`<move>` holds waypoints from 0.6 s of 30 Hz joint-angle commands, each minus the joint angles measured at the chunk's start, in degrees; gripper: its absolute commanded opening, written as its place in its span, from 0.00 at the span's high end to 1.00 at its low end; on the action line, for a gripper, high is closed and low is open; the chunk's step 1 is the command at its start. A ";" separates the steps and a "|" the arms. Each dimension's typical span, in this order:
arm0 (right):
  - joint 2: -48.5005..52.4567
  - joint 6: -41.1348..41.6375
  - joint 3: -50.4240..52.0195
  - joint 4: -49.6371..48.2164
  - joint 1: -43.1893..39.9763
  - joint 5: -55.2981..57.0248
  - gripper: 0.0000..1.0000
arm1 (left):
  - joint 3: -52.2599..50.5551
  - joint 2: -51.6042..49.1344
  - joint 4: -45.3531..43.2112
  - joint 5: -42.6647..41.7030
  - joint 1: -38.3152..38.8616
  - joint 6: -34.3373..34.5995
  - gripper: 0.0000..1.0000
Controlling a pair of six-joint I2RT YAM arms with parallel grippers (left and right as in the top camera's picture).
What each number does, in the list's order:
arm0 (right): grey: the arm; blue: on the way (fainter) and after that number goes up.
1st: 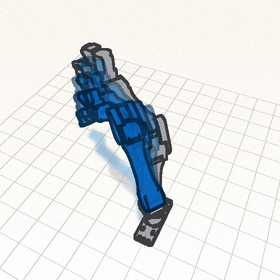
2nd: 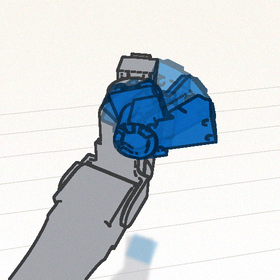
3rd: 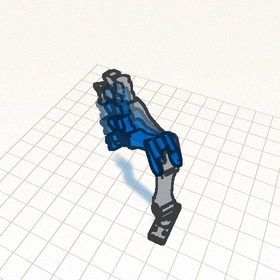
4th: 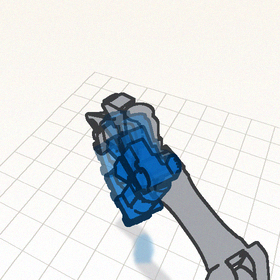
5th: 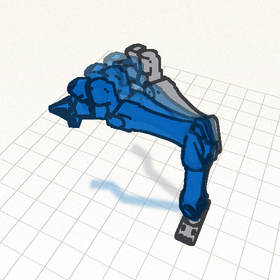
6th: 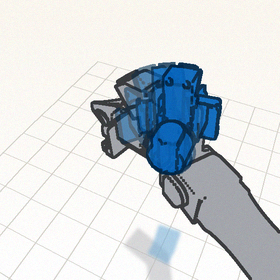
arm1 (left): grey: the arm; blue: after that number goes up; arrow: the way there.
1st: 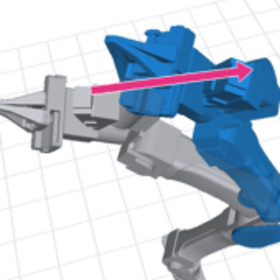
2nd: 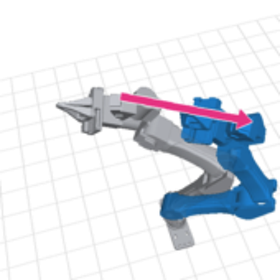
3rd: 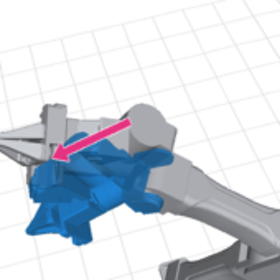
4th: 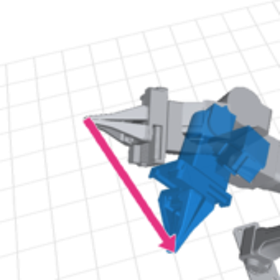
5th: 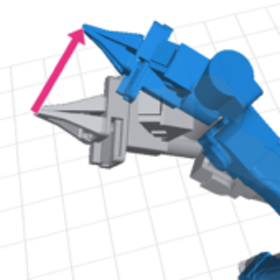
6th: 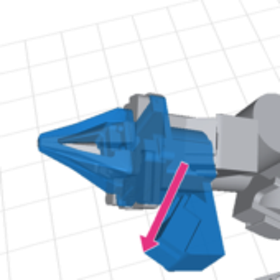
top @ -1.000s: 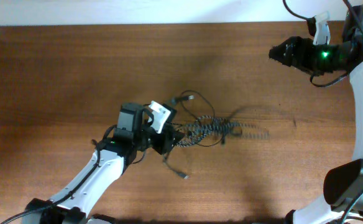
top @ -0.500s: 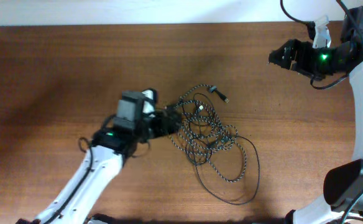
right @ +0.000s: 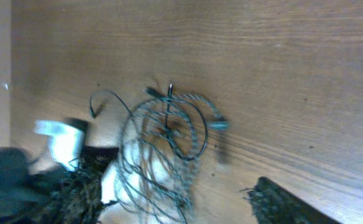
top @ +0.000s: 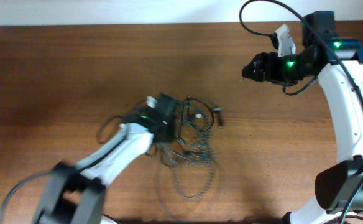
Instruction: Untangle cables
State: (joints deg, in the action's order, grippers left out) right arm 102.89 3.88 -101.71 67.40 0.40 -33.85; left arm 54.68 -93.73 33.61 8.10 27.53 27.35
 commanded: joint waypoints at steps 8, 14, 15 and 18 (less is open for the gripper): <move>-1.27 -0.50 0.57 2.89 15.34 1.14 0.39 | 5.09 19.45 6.10 -8.15 -18.23 16.96 1.00; -1.22 -0.44 3.78 0.48 18.32 1.05 0.62 | 5.11 19.63 -1.27 -15.98 -18.23 11.23 1.00; -1.20 -0.46 4.92 -0.20 18.34 -0.35 0.62 | 5.16 19.78 -1.90 -17.92 -18.25 7.39 1.00; -1.16 -0.48 7.26 -1.73 18.36 -8.17 0.61 | 5.16 19.96 -1.53 -17.75 -20.26 12.39 1.00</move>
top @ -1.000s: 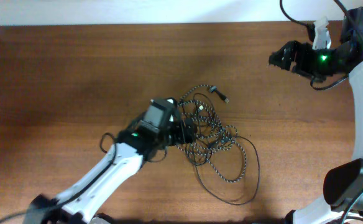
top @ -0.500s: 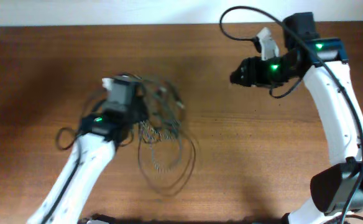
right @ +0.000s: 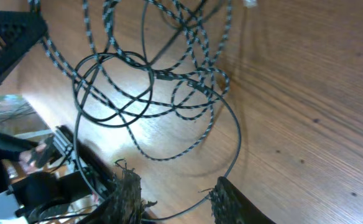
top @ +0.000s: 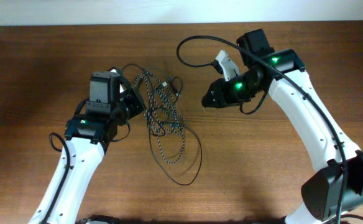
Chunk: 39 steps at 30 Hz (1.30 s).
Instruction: Untangle cables
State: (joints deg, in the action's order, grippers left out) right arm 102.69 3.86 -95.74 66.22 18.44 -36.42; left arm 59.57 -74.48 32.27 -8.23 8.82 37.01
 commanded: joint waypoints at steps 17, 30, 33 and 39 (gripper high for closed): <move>-0.15 -15.63 11.26 -22.77 20.02 12.72 0.54 | 0.26 0.68 19.30 11.26 -1.75 59.69 1.00; 4.96 -23.58 11.28 -26.75 25.05 13.16 0.87 | 0.26 0.68 19.47 11.19 -1.75 57.18 0.98; 3.17 -21.33 9.07 -26.34 23.47 13.11 0.96 | 0.26 0.68 21.00 11.56 -1.75 57.16 0.97; -19.82 -15.34 0.48 -23.54 -10.75 -20.65 0.96 | 0.20 0.68 28.06 22.10 -1.75 57.16 0.97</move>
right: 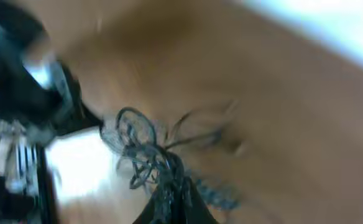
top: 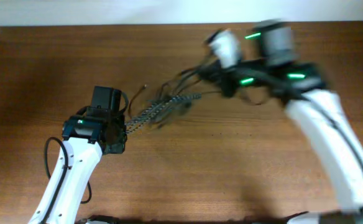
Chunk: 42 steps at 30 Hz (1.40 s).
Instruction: Untangle cables
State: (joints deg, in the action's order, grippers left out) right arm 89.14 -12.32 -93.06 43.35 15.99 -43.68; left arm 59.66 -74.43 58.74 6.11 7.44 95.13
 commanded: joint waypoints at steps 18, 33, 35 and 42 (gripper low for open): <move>-3.15 12.44 -2.10 -9.07 -43.50 47.98 0.96 | -0.90 0.52 11.87 25.62 -3.76 -0.68 1.00; 7.28 -0.79 2.49 -24.57 -66.34 42.69 0.96 | -0.90 0.52 11.96 24.55 -3.76 -0.70 1.00; 11.61 -0.76 3.80 -23.67 -68.76 46.77 0.96 | -0.90 0.52 12.04 24.55 -3.76 -0.70 0.99; 18.64 4.24 3.78 -22.62 -76.39 46.71 0.26 | -0.90 0.52 12.04 23.04 -3.76 -0.70 0.97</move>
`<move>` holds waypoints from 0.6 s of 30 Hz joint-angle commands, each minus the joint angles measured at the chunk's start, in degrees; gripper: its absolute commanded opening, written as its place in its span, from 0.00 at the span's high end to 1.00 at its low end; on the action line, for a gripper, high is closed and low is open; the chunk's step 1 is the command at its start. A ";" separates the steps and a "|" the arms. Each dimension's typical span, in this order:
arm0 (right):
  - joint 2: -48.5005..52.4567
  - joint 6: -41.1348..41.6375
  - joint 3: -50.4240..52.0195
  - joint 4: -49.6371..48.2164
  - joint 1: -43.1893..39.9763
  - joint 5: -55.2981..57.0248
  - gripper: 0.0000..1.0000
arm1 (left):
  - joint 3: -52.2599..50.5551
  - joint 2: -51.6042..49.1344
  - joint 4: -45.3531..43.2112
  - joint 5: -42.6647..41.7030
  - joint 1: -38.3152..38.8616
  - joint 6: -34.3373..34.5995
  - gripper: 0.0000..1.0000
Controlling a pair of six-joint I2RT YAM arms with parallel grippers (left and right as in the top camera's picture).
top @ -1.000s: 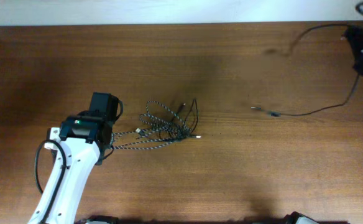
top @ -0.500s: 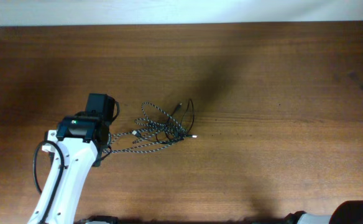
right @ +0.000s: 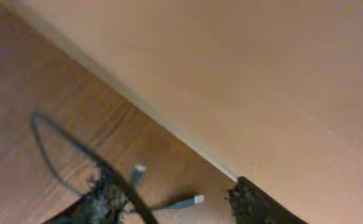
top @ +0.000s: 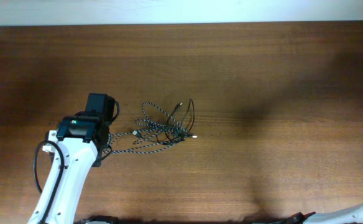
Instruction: Untangle cables
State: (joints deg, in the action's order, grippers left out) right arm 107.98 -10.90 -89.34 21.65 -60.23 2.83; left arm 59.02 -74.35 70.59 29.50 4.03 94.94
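A tangle of black-and-white braided cable and thin dark cable (top: 163,127) lies on the brown table, left of centre. My left gripper (top: 107,135) sits at its left end, and the braided strand runs straight into its fingers. The right arm is out of the overhead view. In the right wrist view my right gripper (right: 178,204) is open, with its fingers (right: 256,202) wide apart. Between them lies a thin grey cable (right: 45,140) with two light plugs (right: 197,199). A dark strand (right: 132,193) crosses the left finger.
The table's far edge meets a pale wall (right: 243,74) just behind the grey cable in the right wrist view. The white left arm (top: 63,180) runs from the front edge up to the tangle.
My right gripper was shut on the bundle, stretched taut between both arms. Now it is open and gone from the overhead view. The tangle lies slack beside my left gripper, which sits slightly lower left.
My left gripper was on the tangle at table centre while the right hovered far right. Then both flanked the cables, spread in loose loops. Then the right was shut on the bundle, pulled taut. Now the right is open near the wall.
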 commanded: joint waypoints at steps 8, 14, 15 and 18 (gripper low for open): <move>-3.50 14.86 -0.39 -4.66 -0.11 -37.16 0.01 | -0.26 0.44 0.20 -1.14 -0.35 -0.52 0.94; -3.50 27.63 -0.39 -6.71 28.61 -62.38 0.01 | -0.26 0.44 -4.79 -2.32 -0.35 -18.49 0.92; -3.50 25.64 -0.39 -4.90 33.55 -61.48 0.01 | -0.26 0.44 -5.77 -2.67 -0.35 -21.86 0.80; -3.50 24.59 -0.39 0.31 49.27 -48.35 0.01 | -0.26 0.44 -19.50 -17.55 -0.35 -49.16 0.01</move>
State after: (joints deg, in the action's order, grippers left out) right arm 105.78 14.98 -89.54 21.28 -16.36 -52.71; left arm 58.65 -74.37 58.74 23.81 3.99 69.04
